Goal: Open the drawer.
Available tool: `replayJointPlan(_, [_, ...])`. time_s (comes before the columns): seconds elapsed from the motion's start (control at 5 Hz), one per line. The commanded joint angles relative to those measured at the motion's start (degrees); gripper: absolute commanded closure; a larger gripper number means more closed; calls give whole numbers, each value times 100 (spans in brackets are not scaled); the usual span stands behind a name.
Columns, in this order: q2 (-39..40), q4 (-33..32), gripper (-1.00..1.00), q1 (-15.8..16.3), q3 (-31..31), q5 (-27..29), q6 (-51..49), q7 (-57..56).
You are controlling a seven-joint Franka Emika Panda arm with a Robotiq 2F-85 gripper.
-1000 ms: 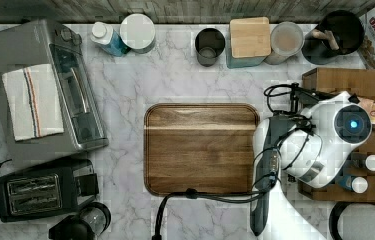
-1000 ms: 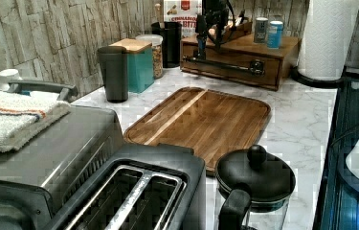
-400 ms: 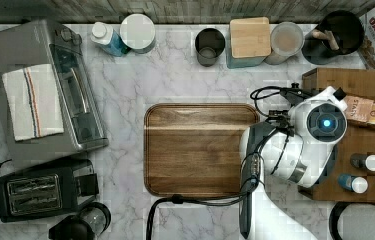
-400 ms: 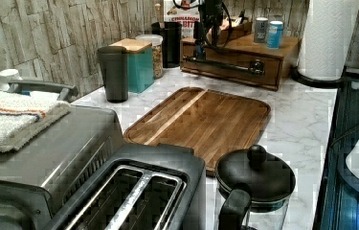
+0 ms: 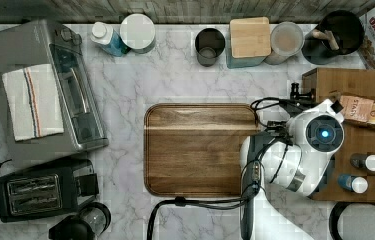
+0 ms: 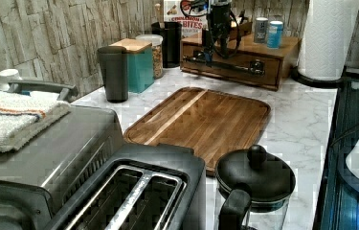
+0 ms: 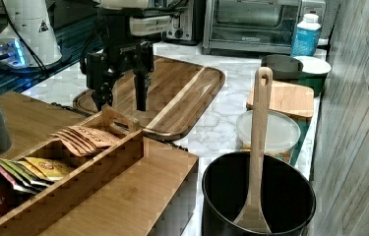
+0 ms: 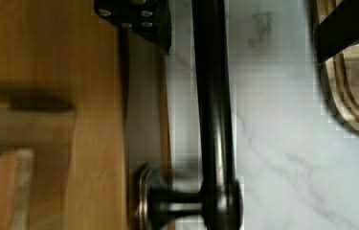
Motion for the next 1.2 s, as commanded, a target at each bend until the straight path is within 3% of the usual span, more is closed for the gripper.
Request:
replayJointPlan(0.2, [-125, -740, -100, -88, 45, 561, 1094, 54])
replayJointPlan(0.8, [517, -174, -100, -338, 331, 1069, 869, -935])
replayJointPlan(1.0, [697, -60, -100, -24, 54, 1591, 923, -1570])
replayJointPlan(1.2, [553, -57, -100, -216, 331, 1324, 779, -1184])
